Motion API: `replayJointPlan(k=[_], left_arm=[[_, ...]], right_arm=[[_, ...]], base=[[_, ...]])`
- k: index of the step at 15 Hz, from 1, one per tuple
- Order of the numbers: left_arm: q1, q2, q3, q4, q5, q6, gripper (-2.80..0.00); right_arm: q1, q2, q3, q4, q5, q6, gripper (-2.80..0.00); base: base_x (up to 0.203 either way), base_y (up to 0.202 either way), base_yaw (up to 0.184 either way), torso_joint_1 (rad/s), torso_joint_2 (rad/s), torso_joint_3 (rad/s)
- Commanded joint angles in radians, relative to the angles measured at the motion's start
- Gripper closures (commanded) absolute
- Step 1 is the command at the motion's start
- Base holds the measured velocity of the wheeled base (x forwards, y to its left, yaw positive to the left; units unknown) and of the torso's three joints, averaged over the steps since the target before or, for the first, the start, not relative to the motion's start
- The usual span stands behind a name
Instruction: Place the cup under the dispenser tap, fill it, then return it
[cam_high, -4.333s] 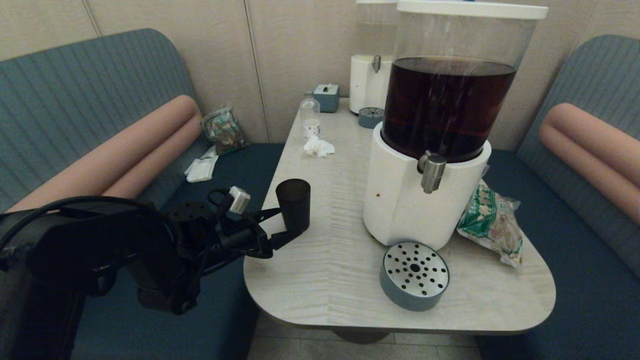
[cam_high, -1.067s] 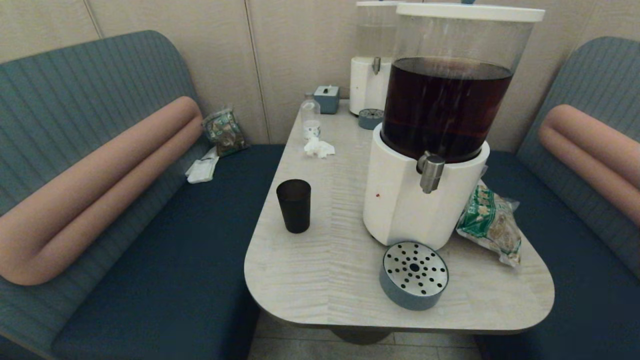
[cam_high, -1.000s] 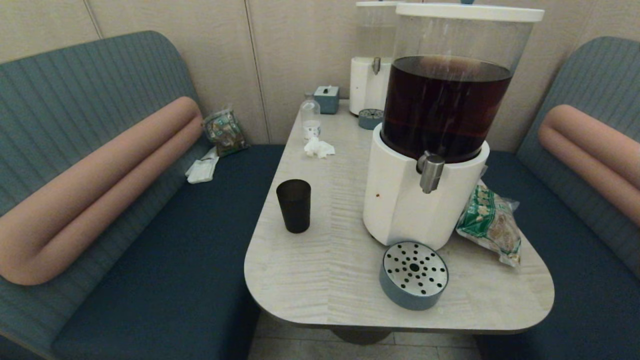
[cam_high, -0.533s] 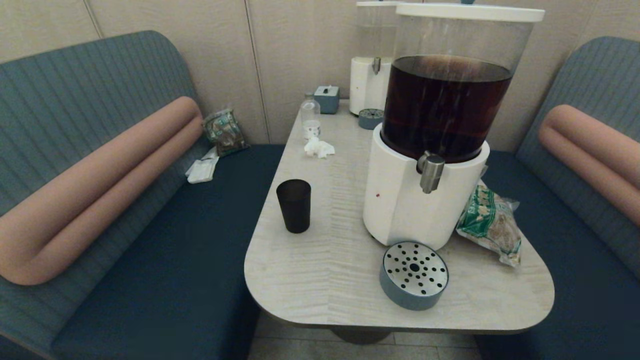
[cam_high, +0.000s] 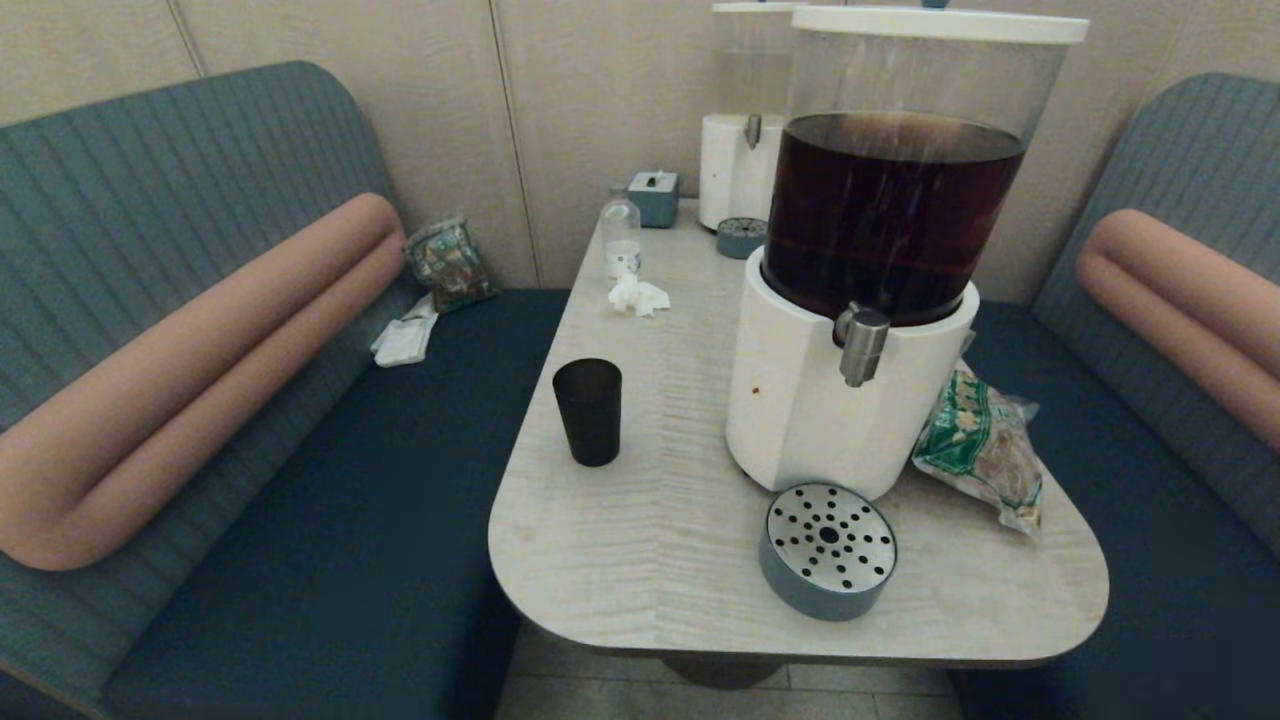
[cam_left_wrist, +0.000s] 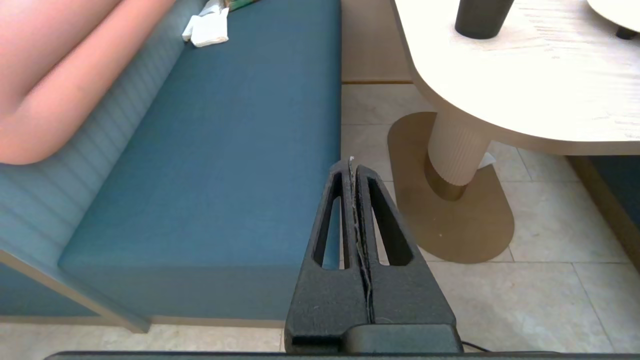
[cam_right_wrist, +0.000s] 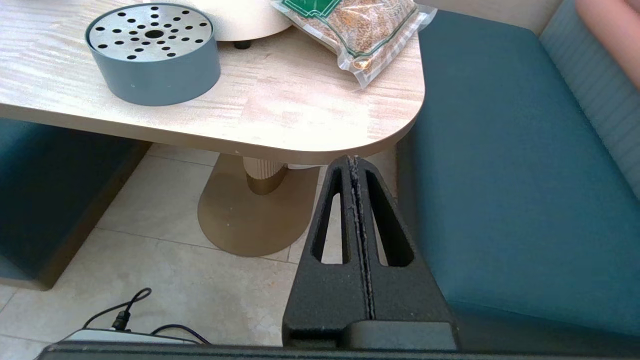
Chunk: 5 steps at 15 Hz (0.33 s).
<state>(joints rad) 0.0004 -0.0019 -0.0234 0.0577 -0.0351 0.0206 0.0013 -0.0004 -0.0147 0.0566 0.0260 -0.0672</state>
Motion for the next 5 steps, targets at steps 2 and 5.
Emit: replayJointPlan(k=[2, 5], left_arm=[[0.000, 0.002, 0.000, 0.001, 0.000, 0.001, 0.00], [0.000, 0.002, 0.000, 0.001, 0.000, -0.001, 0.00]], right_arm=[[0.000, -0.001, 0.001, -0.002, 0.000, 0.001, 0.00], [0.000, -0.001, 0.001, -0.001, 0.000, 0.006, 0.00]], base=[[0.000, 0.000, 0.000, 0.000, 0.00, 0.000], [0.000, 0.000, 0.000, 0.000, 0.00, 0.000]])
